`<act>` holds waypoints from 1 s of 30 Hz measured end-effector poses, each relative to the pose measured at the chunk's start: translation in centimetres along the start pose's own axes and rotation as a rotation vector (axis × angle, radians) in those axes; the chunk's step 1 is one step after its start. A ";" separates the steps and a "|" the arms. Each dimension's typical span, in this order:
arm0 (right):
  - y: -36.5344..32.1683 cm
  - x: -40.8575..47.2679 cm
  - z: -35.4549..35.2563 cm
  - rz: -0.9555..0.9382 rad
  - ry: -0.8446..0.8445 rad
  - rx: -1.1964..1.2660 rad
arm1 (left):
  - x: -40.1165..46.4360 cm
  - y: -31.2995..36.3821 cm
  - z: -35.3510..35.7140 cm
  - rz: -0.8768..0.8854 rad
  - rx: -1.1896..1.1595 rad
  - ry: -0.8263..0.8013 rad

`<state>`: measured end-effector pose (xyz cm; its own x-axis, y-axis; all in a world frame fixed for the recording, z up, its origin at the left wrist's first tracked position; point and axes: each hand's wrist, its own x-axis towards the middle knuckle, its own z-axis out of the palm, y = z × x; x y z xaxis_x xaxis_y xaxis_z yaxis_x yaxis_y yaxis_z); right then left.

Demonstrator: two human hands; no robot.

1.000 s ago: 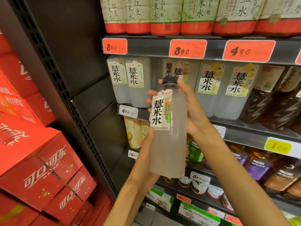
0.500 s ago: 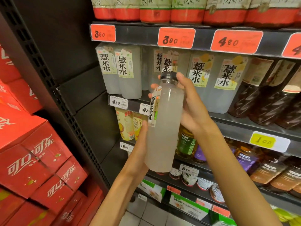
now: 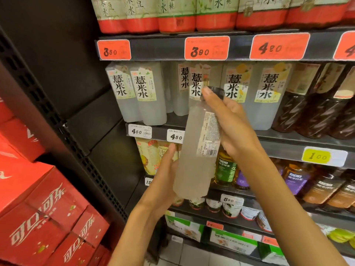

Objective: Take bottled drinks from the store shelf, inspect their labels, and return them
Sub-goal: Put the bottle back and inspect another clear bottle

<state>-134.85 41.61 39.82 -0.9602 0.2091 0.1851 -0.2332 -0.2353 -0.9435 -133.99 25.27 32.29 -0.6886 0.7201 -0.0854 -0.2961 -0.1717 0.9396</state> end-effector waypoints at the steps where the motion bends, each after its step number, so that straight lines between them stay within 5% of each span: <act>1: -0.1 0.0 0.2 0.017 0.011 -0.017 | 0.1 0.0 -0.1 0.007 0.033 -0.008; 4: -0.6 0.3 0.0 0.103 -0.026 -0.024 | 0.3 -0.4 0.2 0.029 0.018 -0.035; 10: -0.7 0.6 -1.2 0.148 -0.193 0.333 | 0.9 -0.3 0.7 -0.155 -0.394 -0.303; 14: 0.2 0.5 -1.0 0.138 -0.384 0.553 | 1.5 -1.2 1.0 -0.186 -0.387 -0.348; 21: -0.4 0.8 -1.0 0.048 -0.154 0.205 | 2.6 -1.1 -0.7 -0.025 0.027 -0.071; 26: -0.4 1.5 -0.9 0.088 -0.098 0.161 | 3.3 -1.2 -0.1 -0.060 0.011 0.104; 30: 0.0 1.8 -1.2 0.143 -0.206 0.227 | 2.8 -1.2 0.6 -0.172 -0.360 -0.220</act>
<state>-136.40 43.08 39.83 -0.9911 -0.0316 0.1291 -0.1004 -0.4589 -0.8828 -135.17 27.89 31.07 -0.4639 0.8775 -0.1215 -0.6319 -0.2316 0.7397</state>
